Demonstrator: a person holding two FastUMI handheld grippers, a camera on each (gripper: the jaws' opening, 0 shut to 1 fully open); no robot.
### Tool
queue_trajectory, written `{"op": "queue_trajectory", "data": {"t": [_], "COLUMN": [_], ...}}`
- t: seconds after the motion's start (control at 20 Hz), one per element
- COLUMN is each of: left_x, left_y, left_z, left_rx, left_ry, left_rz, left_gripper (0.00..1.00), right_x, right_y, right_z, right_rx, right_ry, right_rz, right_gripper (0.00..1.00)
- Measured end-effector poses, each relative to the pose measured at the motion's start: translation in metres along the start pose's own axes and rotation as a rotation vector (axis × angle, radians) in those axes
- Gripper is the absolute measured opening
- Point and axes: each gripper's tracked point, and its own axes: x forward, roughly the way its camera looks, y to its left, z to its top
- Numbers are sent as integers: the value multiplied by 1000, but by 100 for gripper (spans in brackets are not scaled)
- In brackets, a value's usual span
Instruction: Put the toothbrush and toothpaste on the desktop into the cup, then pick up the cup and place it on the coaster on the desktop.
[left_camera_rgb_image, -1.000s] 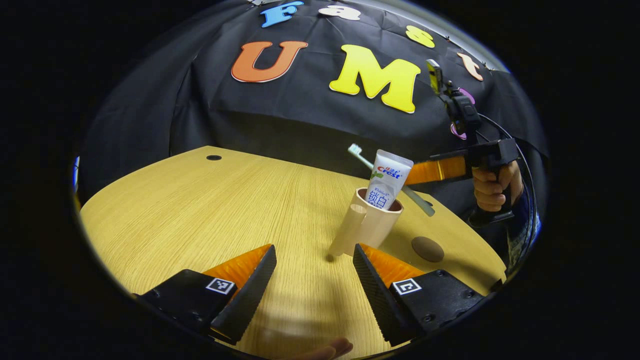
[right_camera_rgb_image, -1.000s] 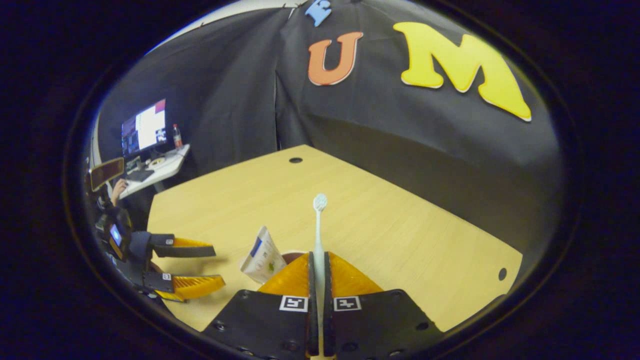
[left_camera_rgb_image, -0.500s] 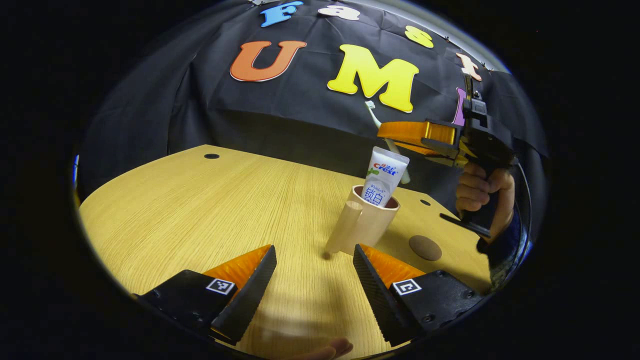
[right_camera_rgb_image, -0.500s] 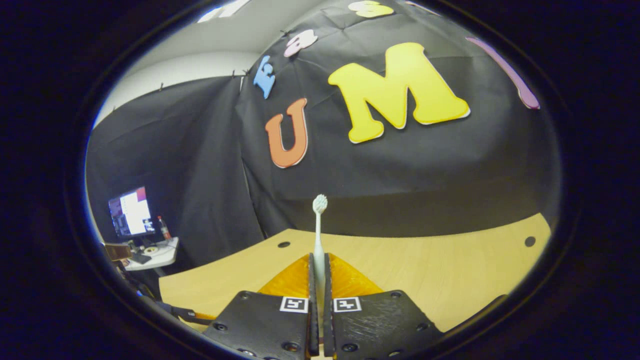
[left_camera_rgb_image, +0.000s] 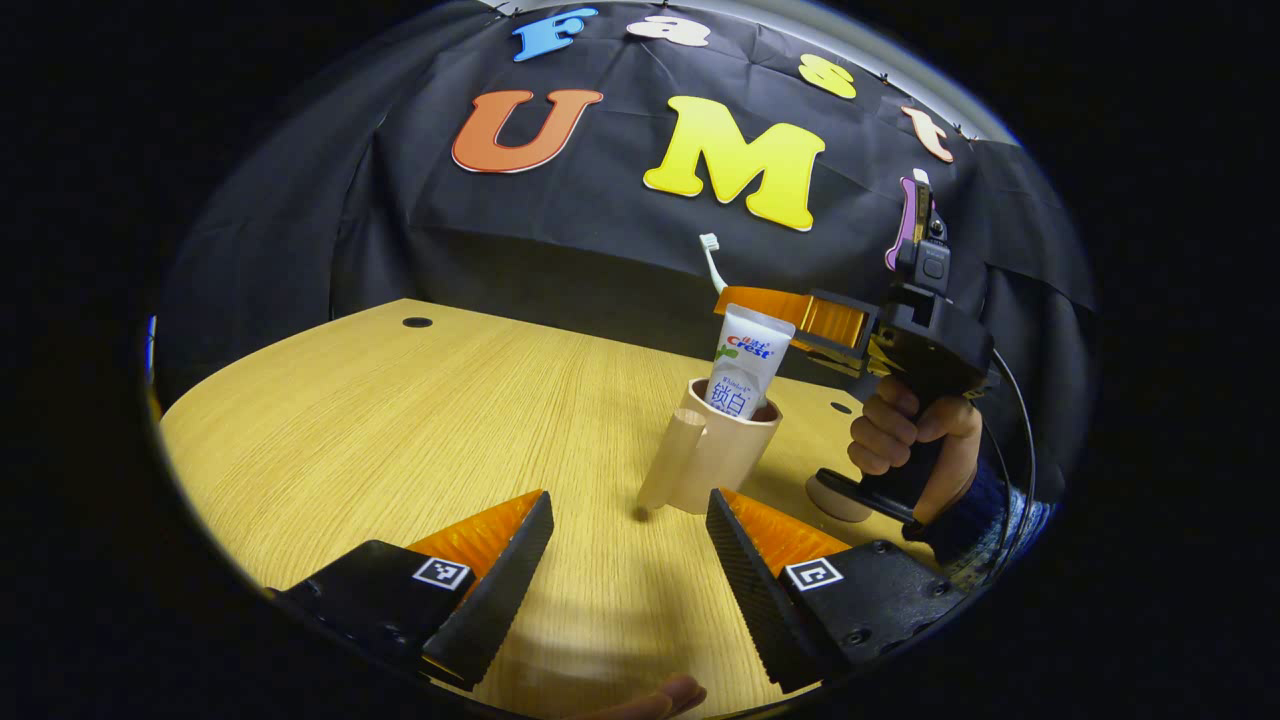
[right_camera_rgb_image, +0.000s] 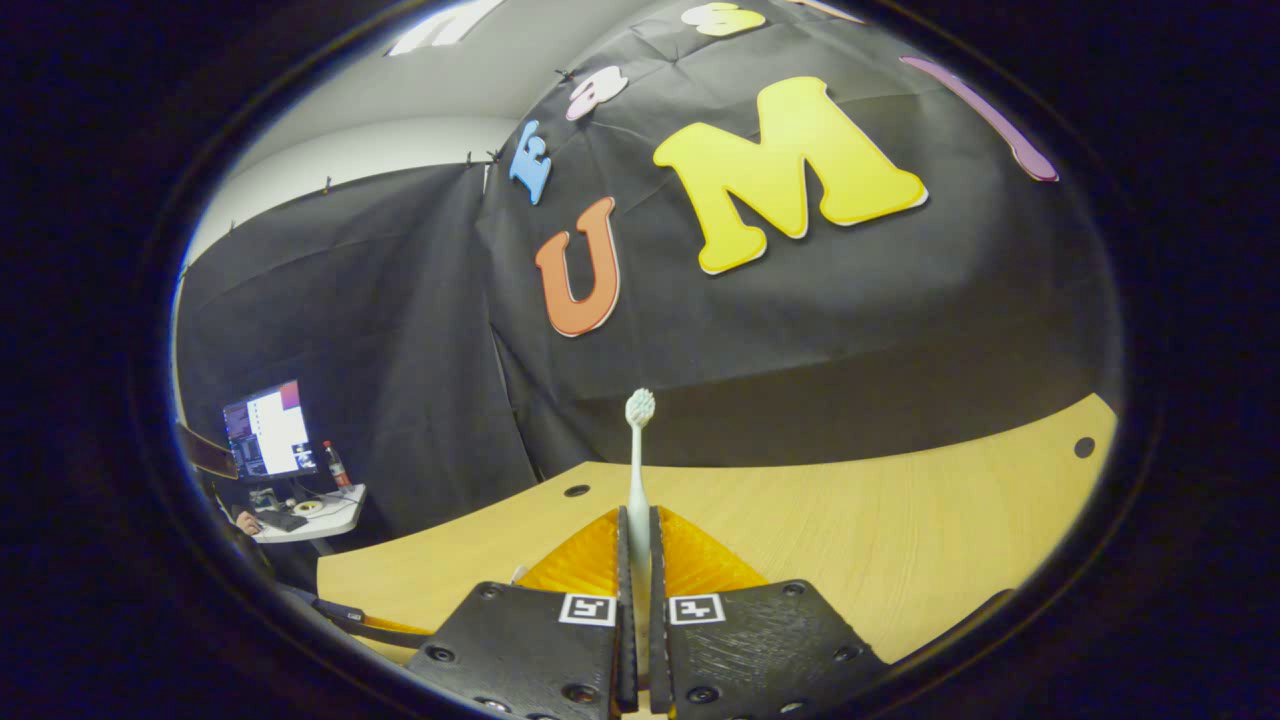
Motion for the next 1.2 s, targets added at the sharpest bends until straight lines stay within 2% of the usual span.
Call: {"op": "queue_trajectory", "data": {"t": [0.3, 0.4, 0.45, 0.5, 0.55, 0.65, 0.7, 0.75, 1.0, 1.1, 1.2], "left_x": [-7, -9, -9, -10, -10, -10, -8, -7, 6, 15, 18], "left_y": [-3, -2, -2, -2, -2, -3, -5, -7, -23, -27, -41], "left_z": [4, 5, 5, 6, 7, 11, 14, 17, 46, 50, 44], "left_rx": [3, 10, 12, 14, 17, 21, 24, 33, 102, 141, 197], "left_ry": [-14, -19, -22, -23, -26, -28, -23, -20, -22, 23, 114], "left_rz": [-5, -2, -4, -4, -4, -5, -9, -17, -98, -142, -230], "left_gripper": [98, 98, 98, 98, 98, 98, 98, 98, 98, 98, 98], "right_x": [-10, -16, -21, -25, -29, -43, -52, -59, -100, -121, -142], "right_y": [-2, 1, 7, 8, 7, 5, 11, 14, 36, 46, 54], "right_z": [-11, -10, -7, -5, -4, -1, 3, 7, 36, 48, 58], "right_rx": [7, 14, 34, 51, 53, 49, 43, 28, -47, -61, -89], "right_ry": [11, 7, 4, 2, 6, 10, 8, 5, -56, -87, -112], "right_rz": [-22, -17, 9, 14, 1, -2, 5, 2, -1, -3, -13], "right_gripper": [10, 11, 11, 27, 31, 58, 88, 97, 95, 96, 95]}}
